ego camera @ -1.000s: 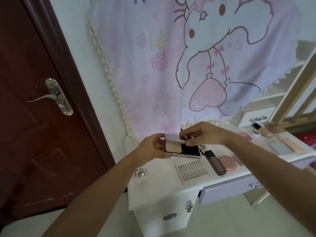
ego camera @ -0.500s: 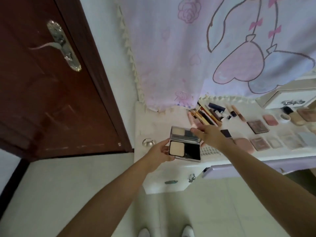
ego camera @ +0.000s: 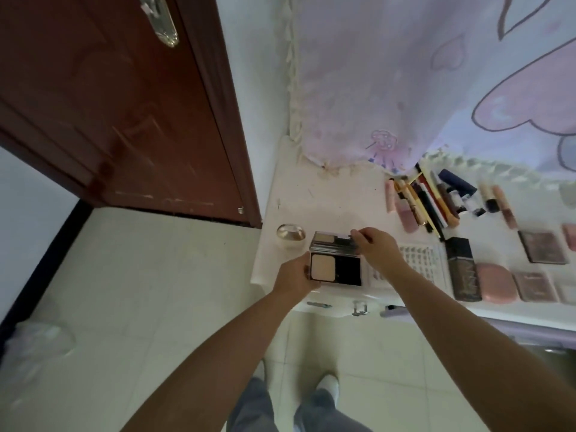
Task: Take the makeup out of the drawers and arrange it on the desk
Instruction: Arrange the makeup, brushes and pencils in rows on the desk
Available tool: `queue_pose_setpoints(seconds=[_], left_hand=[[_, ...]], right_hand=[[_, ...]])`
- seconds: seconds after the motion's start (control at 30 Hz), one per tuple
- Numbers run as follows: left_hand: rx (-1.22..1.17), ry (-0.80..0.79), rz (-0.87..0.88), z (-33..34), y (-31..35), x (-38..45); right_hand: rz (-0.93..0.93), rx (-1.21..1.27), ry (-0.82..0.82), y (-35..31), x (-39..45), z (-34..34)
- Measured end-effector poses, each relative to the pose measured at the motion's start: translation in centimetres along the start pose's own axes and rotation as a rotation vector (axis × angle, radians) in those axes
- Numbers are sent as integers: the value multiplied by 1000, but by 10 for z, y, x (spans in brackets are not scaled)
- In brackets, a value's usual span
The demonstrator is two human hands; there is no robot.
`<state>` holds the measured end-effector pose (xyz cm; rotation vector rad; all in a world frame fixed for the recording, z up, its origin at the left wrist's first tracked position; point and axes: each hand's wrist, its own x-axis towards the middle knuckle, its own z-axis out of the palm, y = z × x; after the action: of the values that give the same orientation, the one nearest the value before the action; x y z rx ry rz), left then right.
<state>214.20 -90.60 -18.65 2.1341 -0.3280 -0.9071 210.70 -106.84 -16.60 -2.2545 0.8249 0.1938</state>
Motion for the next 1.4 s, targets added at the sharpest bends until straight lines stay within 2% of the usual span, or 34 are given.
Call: queue_pose_setpoints(seconds=[0.27,0.43,0.53,0.63,0.77,0.97,1.17,1.33,1.4], left_hand=[[214,21,-33,3,9,14],[202,52,-55,8,6,9],[206,76,-56,12,2,10],[212,124,-30,15,-1,6],[275,229,92,23,-7,-9],[420,275,232,37,-8,-25],[434,176,290,38,3,-42],[198,191,363,30,43,-43],[130,98,373,25,66,-42]], right_hand=[[-21,-75,-57,2,20,-1],[-45,-118,-92,1,19,-8],[-86,-91,-55,13,10,-20],[-159,-295,-91,43,4,-39],[-186,-731,-359,84,-2,-58],[-189,-964,-447,94,4,-62],[-257,-926,-394,96,-1,-65],[-185,-736,-339,87,-28,-98],[-169,-600,-313,79,-44,-120]])
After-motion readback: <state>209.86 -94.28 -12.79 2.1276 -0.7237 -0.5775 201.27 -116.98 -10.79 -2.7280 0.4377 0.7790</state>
